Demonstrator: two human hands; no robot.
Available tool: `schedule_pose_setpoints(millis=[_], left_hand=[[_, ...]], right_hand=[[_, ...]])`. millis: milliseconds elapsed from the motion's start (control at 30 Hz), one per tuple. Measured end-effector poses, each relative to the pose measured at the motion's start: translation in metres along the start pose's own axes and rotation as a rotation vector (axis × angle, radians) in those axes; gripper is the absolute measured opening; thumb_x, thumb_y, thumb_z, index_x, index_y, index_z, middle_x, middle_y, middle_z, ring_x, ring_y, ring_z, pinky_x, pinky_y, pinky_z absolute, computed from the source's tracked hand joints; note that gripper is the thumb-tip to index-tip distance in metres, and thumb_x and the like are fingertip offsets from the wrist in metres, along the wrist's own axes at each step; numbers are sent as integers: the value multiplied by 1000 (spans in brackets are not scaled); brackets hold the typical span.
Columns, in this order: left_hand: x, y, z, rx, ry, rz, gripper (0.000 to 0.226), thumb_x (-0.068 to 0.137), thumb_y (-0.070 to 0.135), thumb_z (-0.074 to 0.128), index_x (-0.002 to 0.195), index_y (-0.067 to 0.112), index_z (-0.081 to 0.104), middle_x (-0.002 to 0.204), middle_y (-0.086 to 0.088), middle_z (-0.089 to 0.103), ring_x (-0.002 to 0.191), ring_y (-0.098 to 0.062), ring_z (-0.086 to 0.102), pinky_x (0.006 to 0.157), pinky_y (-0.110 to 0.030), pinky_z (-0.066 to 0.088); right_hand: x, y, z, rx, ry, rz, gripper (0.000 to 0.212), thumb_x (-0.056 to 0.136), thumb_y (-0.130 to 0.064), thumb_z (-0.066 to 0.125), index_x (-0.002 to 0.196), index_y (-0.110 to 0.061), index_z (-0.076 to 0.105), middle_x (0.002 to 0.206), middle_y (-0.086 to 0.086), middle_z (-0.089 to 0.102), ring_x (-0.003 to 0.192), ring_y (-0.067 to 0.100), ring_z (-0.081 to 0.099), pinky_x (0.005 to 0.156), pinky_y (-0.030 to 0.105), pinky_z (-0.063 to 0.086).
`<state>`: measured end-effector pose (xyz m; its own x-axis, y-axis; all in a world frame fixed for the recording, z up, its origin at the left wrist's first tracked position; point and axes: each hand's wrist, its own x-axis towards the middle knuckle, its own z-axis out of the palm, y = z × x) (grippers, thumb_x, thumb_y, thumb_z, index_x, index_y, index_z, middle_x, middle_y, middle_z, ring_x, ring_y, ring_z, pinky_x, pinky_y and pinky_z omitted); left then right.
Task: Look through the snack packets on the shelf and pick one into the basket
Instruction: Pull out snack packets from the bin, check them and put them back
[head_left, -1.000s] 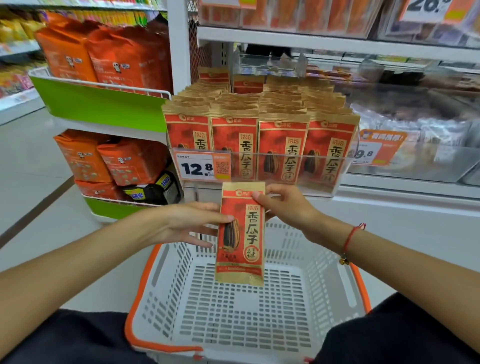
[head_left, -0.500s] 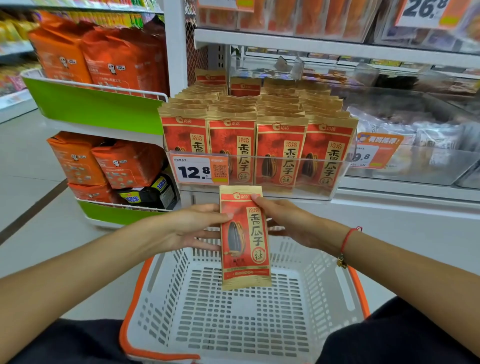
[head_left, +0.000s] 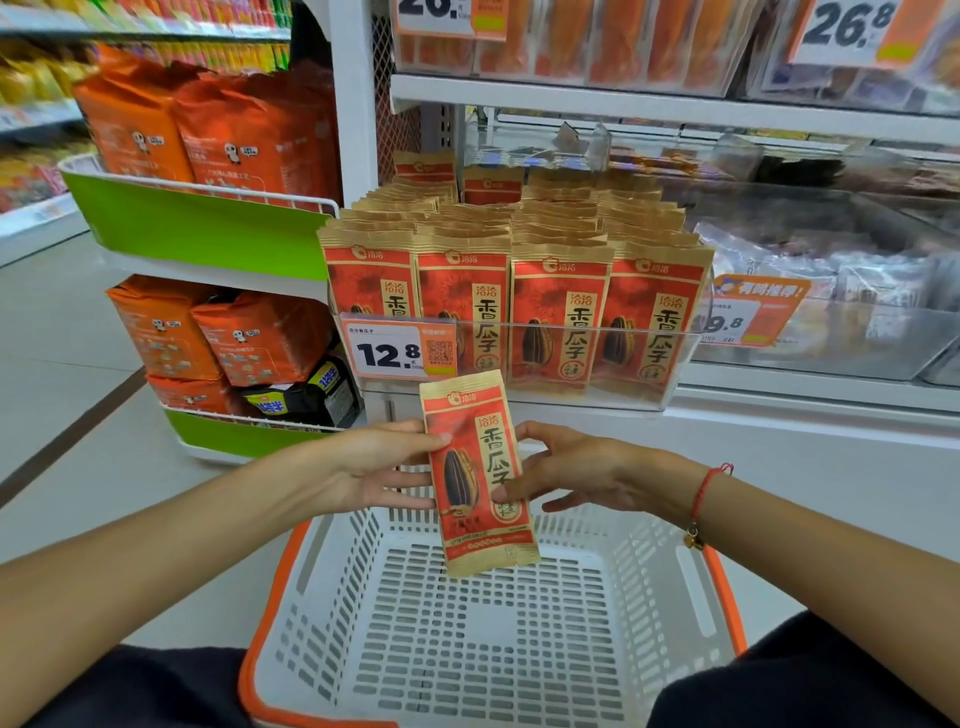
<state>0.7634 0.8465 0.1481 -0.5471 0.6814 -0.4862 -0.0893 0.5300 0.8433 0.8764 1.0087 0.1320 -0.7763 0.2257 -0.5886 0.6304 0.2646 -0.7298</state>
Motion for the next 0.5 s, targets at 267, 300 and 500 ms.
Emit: schedule_pose_setpoints(millis=[267, 300, 500], left_hand=[[2, 2, -5, 166, -62, -75, 41, 99, 35, 52, 136, 18, 52, 125, -10, 61, 88, -16, 68, 49, -20, 54], [4, 0, -6, 213, -68, -94, 42, 98, 39, 52, 135, 19, 53, 117, -7, 64, 84, -13, 68, 55, -23, 58], [5, -1, -2, 500, -142, -155, 53, 96, 53, 44, 122, 9, 59, 100, -9, 75, 78, -15, 73, 70, -29, 60]], right_hand=[[-1, -1, -9, -40, -22, -25, 49, 81, -16, 77, 123, -20, 52, 113, 7, 72, 113, 20, 63, 100, 33, 45], [-1, 0, -10, -47, -36, -17, 46, 81, -16, 78, 120, -19, 54, 112, 7, 72, 112, 20, 64, 99, 33, 47], [-4, 2, -14, -60, -36, -1, 33, 80, -15, 77, 104, -20, 55, 113, 9, 72, 107, 21, 65, 93, 29, 52]])
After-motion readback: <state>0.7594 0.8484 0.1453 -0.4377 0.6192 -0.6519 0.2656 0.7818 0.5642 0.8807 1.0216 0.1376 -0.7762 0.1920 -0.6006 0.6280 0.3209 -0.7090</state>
